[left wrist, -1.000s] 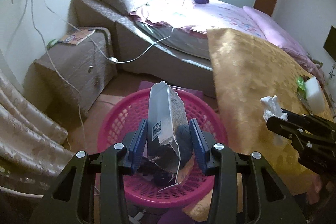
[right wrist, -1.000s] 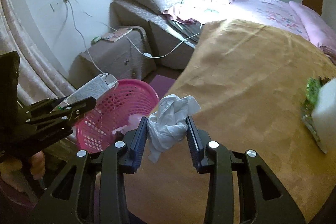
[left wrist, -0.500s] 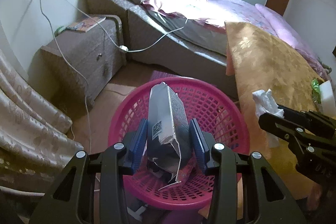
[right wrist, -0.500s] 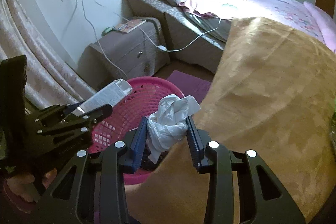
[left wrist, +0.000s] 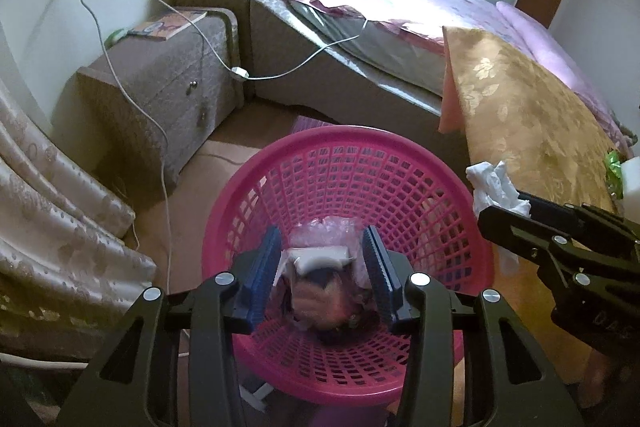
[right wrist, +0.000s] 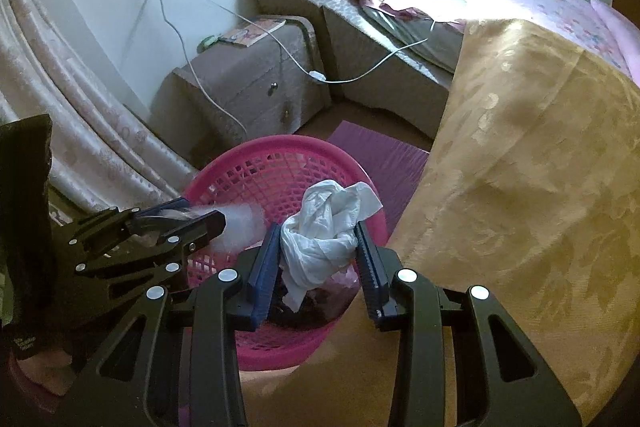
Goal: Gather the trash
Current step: 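Open left tool to drop carton into basket while right tool drops tissue, then move both empty tools from the basket back over the bedspread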
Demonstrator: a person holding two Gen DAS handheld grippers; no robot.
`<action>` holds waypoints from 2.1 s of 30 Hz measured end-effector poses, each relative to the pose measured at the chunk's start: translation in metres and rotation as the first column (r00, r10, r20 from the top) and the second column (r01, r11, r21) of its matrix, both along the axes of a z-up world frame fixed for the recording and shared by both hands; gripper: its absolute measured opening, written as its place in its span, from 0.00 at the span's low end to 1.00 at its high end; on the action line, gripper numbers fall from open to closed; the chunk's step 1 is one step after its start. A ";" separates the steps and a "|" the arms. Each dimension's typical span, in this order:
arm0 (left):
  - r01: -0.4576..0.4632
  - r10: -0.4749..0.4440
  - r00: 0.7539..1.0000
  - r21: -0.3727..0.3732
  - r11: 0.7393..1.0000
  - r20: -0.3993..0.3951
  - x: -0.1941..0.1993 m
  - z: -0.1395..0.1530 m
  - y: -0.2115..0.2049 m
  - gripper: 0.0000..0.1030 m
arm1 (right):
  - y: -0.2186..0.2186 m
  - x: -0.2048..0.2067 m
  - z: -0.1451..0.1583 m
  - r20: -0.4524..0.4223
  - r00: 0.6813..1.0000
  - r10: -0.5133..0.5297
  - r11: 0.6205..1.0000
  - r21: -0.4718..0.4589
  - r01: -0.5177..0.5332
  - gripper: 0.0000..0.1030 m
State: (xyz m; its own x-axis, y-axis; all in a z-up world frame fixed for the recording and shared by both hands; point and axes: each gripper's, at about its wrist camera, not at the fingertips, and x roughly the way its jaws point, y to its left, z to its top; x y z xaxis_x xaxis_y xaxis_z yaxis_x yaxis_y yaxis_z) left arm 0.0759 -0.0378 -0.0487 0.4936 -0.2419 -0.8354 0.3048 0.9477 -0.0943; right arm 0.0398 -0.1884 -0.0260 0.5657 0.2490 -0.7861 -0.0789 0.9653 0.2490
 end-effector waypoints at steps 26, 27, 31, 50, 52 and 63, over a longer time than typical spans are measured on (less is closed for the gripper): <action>-0.041 0.041 0.996 -0.002 0.999 0.075 -0.007 0.018 0.001 0.71 | -0.012 -0.032 0.016 0.077 0.996 -0.035 0.999 0.000 0.036 0.59; -0.038 0.038 0.996 -0.001 0.999 0.079 -0.008 0.019 0.000 0.72 | -0.015 -0.036 0.018 0.083 0.996 -0.044 0.999 -0.002 0.045 0.61; -0.015 0.015 0.995 0.003 1.000 0.103 -0.014 0.025 -0.009 0.73 | -0.030 -0.053 0.022 0.105 0.991 -0.085 0.996 0.012 0.085 0.63; 0.143 -0.142 0.976 0.006 0.990 0.162 -0.059 0.038 -0.064 0.75 | -0.132 -0.142 0.014 0.143 0.922 -0.360 0.929 -0.036 0.368 0.64; 0.156 -0.154 0.974 0.005 0.988 0.165 -0.062 0.038 -0.068 0.75 | -0.147 -0.155 0.012 0.140 0.906 -0.399 0.913 -0.032 0.407 0.64; 0.222 -0.224 0.963 0.032 0.975 0.150 -0.075 0.035 -0.104 0.75 | -0.217 -0.199 -0.001 0.124 0.814 -0.567 0.821 0.007 0.571 0.64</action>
